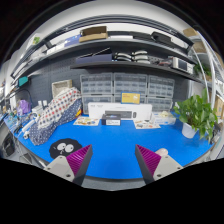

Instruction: Arrange mouse

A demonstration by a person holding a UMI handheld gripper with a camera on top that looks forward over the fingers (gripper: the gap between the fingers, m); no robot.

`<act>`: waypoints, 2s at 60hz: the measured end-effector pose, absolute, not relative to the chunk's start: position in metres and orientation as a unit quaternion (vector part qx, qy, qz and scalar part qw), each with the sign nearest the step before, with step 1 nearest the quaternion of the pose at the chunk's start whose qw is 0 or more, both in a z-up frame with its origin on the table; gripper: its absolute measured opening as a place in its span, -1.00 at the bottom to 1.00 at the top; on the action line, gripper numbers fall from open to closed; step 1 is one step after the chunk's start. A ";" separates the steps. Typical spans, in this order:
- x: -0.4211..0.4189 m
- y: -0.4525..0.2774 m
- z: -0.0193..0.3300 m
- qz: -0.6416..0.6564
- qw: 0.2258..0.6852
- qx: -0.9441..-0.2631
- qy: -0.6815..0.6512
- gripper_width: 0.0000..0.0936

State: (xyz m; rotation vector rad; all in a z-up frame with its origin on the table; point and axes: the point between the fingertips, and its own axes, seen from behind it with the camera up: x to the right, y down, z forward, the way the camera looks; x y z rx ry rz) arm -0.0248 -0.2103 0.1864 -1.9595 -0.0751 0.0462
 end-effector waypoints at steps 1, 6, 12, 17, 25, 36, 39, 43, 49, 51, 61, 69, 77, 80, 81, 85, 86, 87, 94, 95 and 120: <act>-0.024 -0.211 0.184 0.019 0.554 -0.831 -0.034 0.85; -0.019 -0.218 0.163 0.013 0.544 -0.838 -0.037 0.85; -0.003 -0.226 0.129 0.014 0.530 -0.847 -0.030 0.85; 0.018 -0.232 0.103 0.011 0.517 -0.856 -0.021 0.86; 0.068 -0.234 0.068 -0.007 0.494 -0.870 -0.004 0.85; 0.136 -0.213 0.040 -0.029 0.465 -0.885 0.020 0.85; 0.151 -0.201 0.033 -0.030 0.459 -0.887 0.026 0.85; 0.164 -0.181 0.025 -0.026 0.453 -0.891 0.030 0.83; 0.179 -0.150 0.013 -0.019 0.442 -0.896 0.029 0.81; 0.182 -0.142 0.009 -0.016 0.436 -0.899 0.028 0.81; 0.187 -0.105 -0.004 0.007 0.417 -0.908 0.023 0.80; 0.185 -0.080 -0.005 0.016 0.415 -0.910 0.016 0.77; 0.175 -0.057 -0.006 0.029 0.411 -0.911 0.002 0.68; 0.171 -0.051 -0.007 0.030 0.408 -0.913 -0.005 0.59; 0.170 -0.050 -0.007 0.029 0.407 -0.913 -0.006 0.55; 0.167 -0.046 -0.009 0.030 0.406 -0.913 -0.012 0.38; 0.167 -0.046 -0.011 0.029 0.405 -0.914 -0.014 0.36; 0.167 -0.046 -0.013 0.027 0.403 -0.915 -0.015 0.34; 0.171 -0.043 -0.014 0.015 0.413 -0.910 -0.022 0.11; 0.172 -0.043 -0.014 0.014 0.414 -0.910 -0.021 0.04; 0.175 -0.046 -0.012 -0.032 0.387 -0.921 0.007 -0.29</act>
